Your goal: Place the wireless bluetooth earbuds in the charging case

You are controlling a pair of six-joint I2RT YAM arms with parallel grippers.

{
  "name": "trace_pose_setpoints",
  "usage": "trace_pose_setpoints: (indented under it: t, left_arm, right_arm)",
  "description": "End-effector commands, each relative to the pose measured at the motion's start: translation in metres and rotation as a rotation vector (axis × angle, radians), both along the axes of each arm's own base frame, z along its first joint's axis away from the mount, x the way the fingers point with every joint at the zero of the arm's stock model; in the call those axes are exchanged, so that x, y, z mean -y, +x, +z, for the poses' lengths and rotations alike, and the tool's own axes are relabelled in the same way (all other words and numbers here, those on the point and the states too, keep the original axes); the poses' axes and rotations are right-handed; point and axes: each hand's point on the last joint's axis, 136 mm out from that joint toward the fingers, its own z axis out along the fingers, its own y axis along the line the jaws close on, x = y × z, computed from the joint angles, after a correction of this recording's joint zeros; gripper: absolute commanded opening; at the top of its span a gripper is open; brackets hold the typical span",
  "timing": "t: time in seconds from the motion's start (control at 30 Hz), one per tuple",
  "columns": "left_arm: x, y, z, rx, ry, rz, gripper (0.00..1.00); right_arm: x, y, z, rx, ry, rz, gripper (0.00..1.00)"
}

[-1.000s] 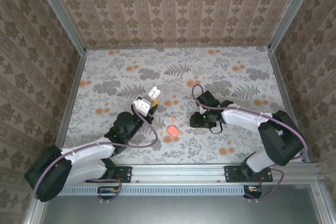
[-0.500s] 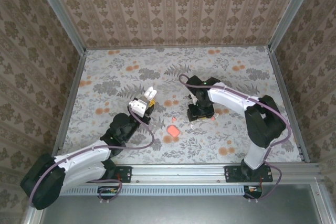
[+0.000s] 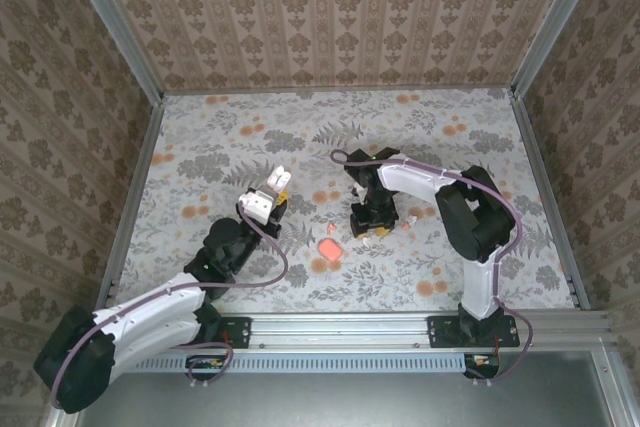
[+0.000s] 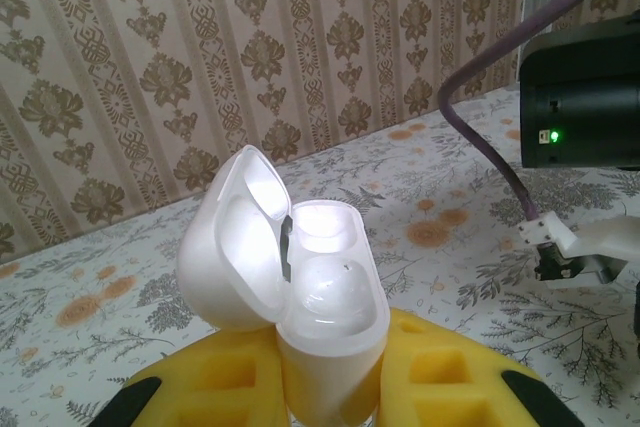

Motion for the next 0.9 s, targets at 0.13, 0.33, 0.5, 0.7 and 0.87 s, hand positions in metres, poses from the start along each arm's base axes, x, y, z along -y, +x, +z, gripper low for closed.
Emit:
trace_pose_setpoints:
  t: [0.13, 0.33, 0.5, 0.7, 0.87]
  left_arm:
    - [-0.006, 0.001, 0.000, -0.009, -0.023, 0.022, 0.08]
    - [-0.006, 0.002, -0.001, -0.014, -0.024, 0.022, 0.08]
    - [-0.007, 0.002, 0.000, -0.015, -0.026, 0.023, 0.08]
    - [-0.007, 0.002, -0.001, -0.019, -0.024, 0.023, 0.08]
    - [-0.007, 0.002, -0.005, -0.032, -0.019, 0.022, 0.08]
  right_arm:
    - [-0.011, -0.005, -0.005, -0.055, 0.032, -0.020, 0.46]
    - [-0.013, -0.007, -0.010, -0.067, 0.041, -0.028, 0.42]
    - [-0.014, -0.009, -0.014, -0.079, 0.042, -0.031, 0.40]
    - [-0.012, -0.009, -0.016, -0.075, 0.032, -0.030, 0.31]
    - [-0.010, -0.009, -0.014, -0.063, 0.031, -0.035, 0.26]
